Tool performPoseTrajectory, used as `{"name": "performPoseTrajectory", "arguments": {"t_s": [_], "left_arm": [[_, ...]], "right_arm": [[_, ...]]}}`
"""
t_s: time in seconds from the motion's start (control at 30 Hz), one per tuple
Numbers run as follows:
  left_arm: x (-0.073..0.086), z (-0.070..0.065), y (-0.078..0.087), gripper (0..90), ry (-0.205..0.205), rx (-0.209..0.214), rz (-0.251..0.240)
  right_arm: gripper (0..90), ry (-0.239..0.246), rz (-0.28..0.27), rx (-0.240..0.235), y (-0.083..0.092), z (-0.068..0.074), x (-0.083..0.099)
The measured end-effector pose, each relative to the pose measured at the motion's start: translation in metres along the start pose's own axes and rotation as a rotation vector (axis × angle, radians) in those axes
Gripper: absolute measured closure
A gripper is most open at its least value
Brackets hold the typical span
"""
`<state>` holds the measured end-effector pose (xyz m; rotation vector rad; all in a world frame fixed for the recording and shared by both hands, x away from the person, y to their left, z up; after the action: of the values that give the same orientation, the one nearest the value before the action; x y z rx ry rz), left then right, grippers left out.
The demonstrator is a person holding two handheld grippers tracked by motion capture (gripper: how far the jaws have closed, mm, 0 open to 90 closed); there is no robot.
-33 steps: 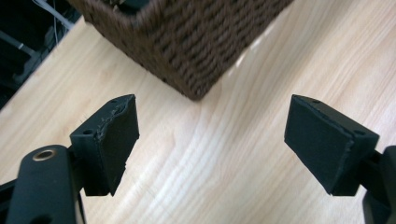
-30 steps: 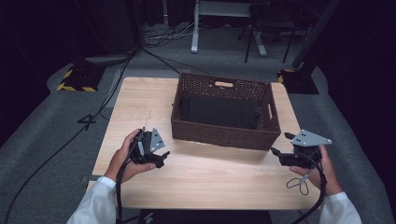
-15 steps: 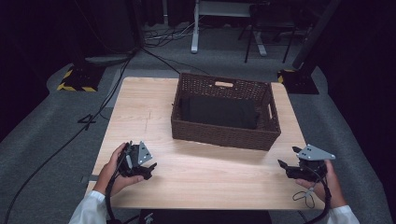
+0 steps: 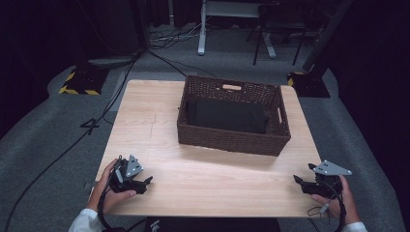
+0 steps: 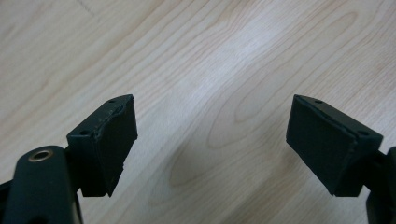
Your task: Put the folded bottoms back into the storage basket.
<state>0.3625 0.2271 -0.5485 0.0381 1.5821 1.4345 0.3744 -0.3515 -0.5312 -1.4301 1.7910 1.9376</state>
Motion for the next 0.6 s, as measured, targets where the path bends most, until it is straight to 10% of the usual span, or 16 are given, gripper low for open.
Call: {"name": "performPoseTrajectory", "arguments": {"t_s": [0.3,0.6], "left_arm": [[0.023,0.012,-0.002,17.3,0.181,0.069,-0.05],[0.026,0.015,-0.001,17.3,0.211,0.046,-0.043]], "right_arm": [[25.4,-0.121,-0.003,-0.038,-0.006,-0.008,0.028],[23.3,-0.167,0.012,-0.054,-0.007,-0.011,0.033]]}}
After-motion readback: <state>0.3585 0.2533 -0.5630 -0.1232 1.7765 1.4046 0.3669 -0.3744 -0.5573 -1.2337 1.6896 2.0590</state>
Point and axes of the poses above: each handheld gripper's, and its own axes: y roughly backward along the jaws, x roughly out of its underside, z roughly to its left, the point moved 8 cm from there along -y, roughly forward along the jaws, and after that the axes turned 3 degrees about z, right-handed, at the moved point
